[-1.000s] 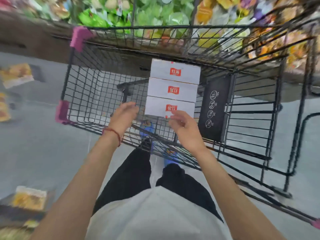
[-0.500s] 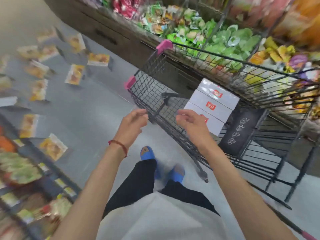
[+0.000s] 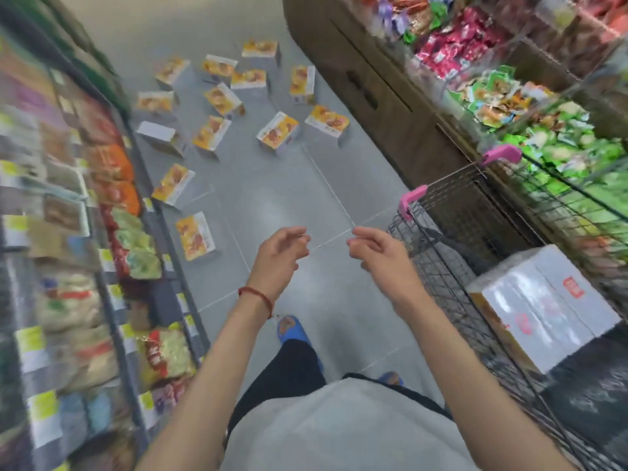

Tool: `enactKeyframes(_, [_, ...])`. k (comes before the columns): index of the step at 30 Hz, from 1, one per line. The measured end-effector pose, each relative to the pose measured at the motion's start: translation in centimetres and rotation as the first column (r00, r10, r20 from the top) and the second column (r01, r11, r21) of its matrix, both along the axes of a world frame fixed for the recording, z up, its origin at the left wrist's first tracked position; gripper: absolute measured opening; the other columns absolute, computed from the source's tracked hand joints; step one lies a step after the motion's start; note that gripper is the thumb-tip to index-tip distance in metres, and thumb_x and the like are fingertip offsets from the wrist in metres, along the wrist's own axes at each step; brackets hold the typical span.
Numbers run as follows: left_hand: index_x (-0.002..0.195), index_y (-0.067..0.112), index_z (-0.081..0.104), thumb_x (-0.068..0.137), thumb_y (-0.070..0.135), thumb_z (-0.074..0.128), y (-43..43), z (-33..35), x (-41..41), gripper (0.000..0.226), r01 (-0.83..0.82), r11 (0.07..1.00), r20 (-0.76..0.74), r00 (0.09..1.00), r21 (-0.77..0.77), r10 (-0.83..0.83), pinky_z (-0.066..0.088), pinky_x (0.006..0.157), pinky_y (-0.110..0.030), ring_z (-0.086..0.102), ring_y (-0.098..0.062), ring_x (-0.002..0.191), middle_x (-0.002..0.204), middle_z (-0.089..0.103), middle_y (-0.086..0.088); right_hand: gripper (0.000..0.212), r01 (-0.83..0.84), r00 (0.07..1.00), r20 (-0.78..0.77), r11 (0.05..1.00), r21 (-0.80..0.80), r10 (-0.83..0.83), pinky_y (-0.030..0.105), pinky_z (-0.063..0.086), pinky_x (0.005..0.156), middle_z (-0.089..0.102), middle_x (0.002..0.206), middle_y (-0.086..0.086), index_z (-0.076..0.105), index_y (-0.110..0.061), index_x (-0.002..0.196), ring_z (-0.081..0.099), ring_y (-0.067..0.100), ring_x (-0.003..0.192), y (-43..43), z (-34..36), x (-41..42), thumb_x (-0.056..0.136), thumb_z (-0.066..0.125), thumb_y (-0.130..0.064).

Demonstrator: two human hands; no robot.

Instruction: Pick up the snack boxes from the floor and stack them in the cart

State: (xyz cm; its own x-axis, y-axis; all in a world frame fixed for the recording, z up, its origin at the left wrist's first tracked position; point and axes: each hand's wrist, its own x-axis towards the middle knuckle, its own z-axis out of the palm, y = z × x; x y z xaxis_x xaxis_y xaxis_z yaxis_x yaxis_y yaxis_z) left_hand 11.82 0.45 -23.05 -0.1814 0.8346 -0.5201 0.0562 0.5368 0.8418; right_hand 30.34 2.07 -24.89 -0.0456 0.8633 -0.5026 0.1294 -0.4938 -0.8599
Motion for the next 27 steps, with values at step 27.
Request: enactKeyframes(27, [0.124,0.021,0.066,0.099,0.023,0.060,16.4,-2.1,-30.8,0.025,-0.712,0.692,-0.004,0.697,-0.118,0.717,0.050,0.089,-0.028,0.068,-0.012,0.107,0.128,0.067,0.000,0.026,-0.692,0.719,0.010,0.717,-0.086,0.695,0.029,0.052,0.094,0.074,0.113,0.004,0.066,-0.019,0.126,0.071,0.013,0.099,29.6,-1.5,-37.4,0.100,0.062,-0.019])
